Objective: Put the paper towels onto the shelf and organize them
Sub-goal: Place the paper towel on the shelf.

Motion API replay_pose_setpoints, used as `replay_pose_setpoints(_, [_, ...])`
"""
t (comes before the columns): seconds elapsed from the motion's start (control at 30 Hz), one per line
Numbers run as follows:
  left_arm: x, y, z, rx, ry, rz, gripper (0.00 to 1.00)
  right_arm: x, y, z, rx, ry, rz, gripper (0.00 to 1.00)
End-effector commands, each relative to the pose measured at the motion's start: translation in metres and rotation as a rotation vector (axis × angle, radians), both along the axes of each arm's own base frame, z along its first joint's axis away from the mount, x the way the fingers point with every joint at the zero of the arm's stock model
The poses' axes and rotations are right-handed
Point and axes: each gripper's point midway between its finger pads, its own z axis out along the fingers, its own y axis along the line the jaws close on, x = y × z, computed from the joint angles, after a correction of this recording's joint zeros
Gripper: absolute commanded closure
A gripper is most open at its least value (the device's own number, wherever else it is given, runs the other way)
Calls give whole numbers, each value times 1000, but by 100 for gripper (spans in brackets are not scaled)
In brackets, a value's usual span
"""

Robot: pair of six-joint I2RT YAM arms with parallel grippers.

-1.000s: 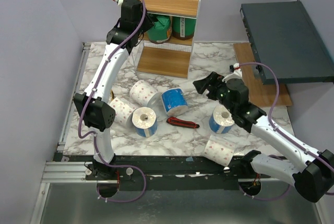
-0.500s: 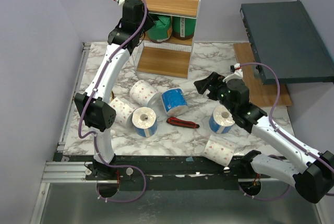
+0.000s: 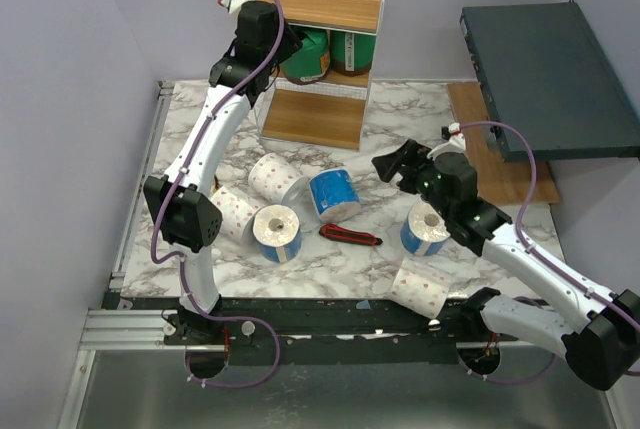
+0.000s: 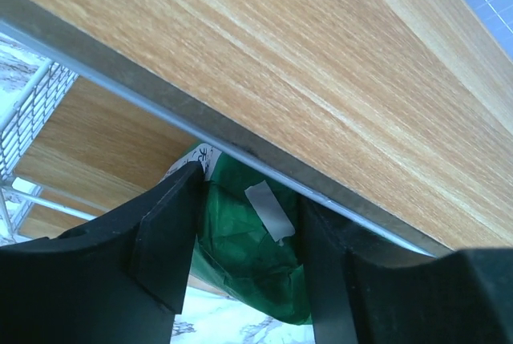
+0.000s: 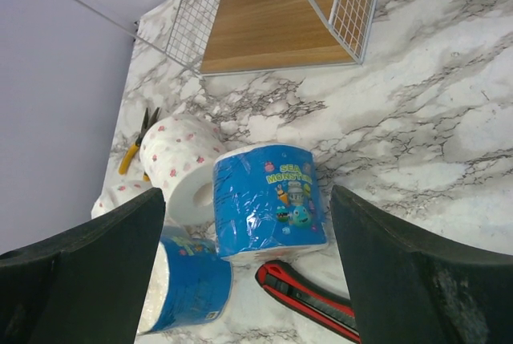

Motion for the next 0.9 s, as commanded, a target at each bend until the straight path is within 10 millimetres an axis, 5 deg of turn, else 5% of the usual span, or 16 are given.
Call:
replay_pose_setpoints(0.0, [-5, -4, 13, -17, -33, -19, 44, -2, -5, 1, -8, -13, -19, 13])
replay_pose_setpoints(0.4, [-24, 4, 35, 1, -57, -26, 30, -2, -3, 3, -1, -11, -7, 13])
replay_pose_setpoints(0.87, [-54, 13, 37, 21, -44, -50, 19, -5, -7, 6, -13, -12, -9, 13])
